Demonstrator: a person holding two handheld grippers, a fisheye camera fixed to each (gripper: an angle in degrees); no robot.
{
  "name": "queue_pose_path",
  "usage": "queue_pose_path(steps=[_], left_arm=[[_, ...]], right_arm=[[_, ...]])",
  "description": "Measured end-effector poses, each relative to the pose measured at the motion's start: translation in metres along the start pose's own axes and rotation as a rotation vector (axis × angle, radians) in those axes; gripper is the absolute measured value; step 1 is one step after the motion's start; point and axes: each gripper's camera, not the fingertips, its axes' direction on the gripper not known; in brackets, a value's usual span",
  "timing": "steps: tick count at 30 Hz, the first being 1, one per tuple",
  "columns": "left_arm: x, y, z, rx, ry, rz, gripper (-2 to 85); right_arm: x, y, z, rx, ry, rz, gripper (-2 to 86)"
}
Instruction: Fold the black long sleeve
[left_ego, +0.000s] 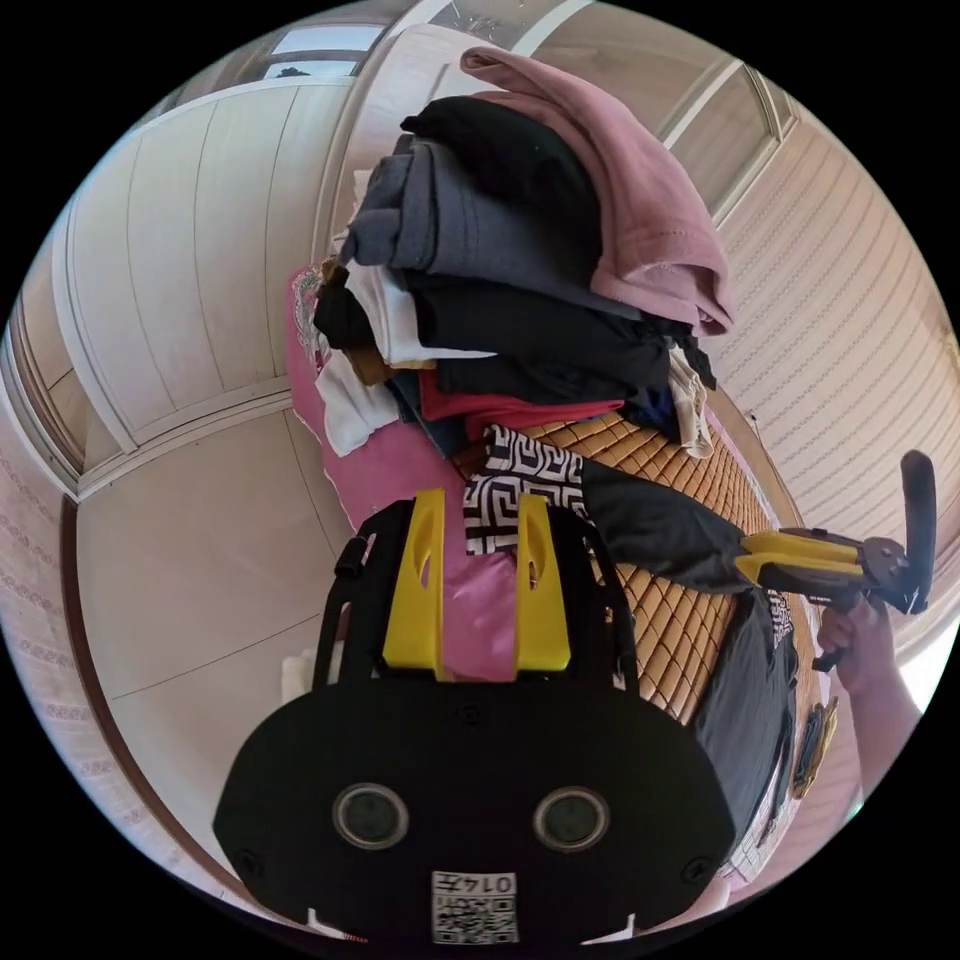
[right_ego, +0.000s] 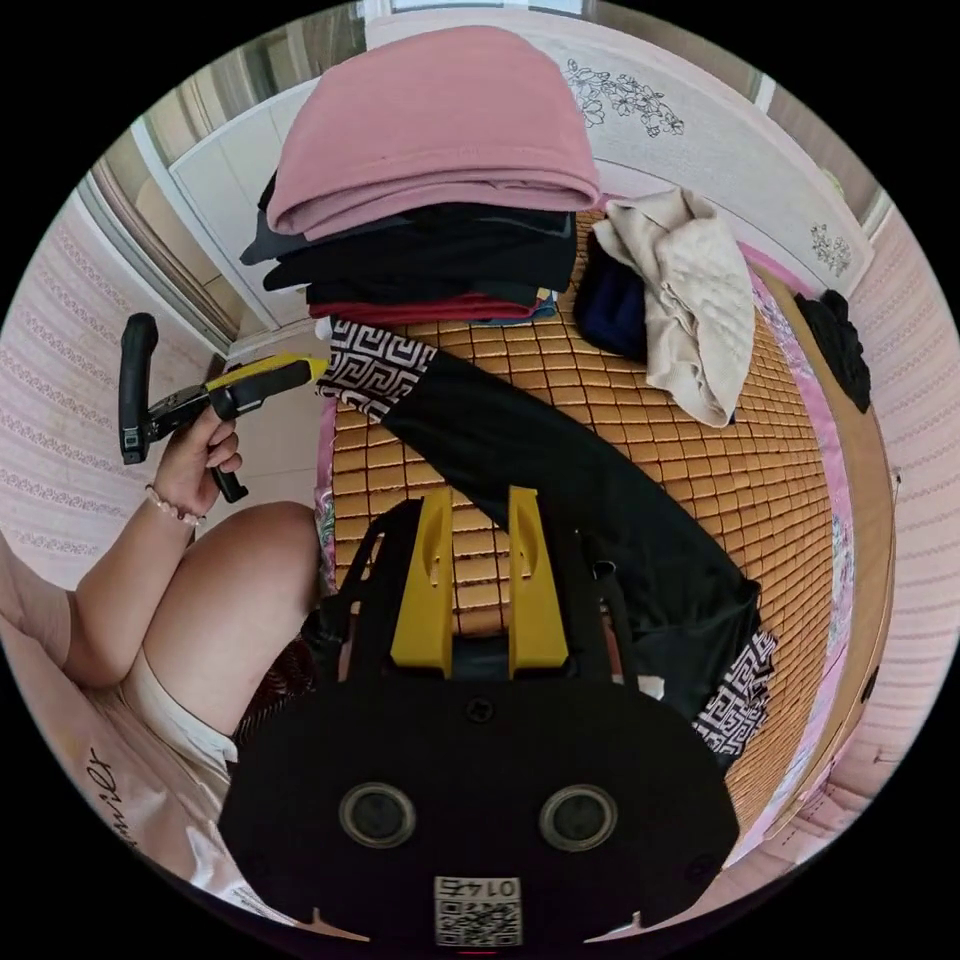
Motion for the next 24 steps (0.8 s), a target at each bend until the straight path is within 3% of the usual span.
queue_pose_path(steps=[11,17,20,24], left_arm=[[-0.022,0.01,0.022,-0.081,0.052,-0.003,8.5],[-0.02,0.024,0.03,-0.076,0.085,0.035,1.9],[-0.012,0.034,0.028,-0.062,0.071,0.062,-0.5],[0.013,0.047,0.006,0.024,0.12,0.148,-0.9]], right_arm=[[-0.075,-0.099,0.077,-0.096,0.084,-0.203,11.4],[-0.068,-0.107,0.087,-0.122,0.024,-0.101,8.2],[-0.059,-0.093,0.081,-0.082,-0.046,-0.057,1.1],[-0.035,-0.062,0.049,0.023,-0.145,0.072,-0.4]])
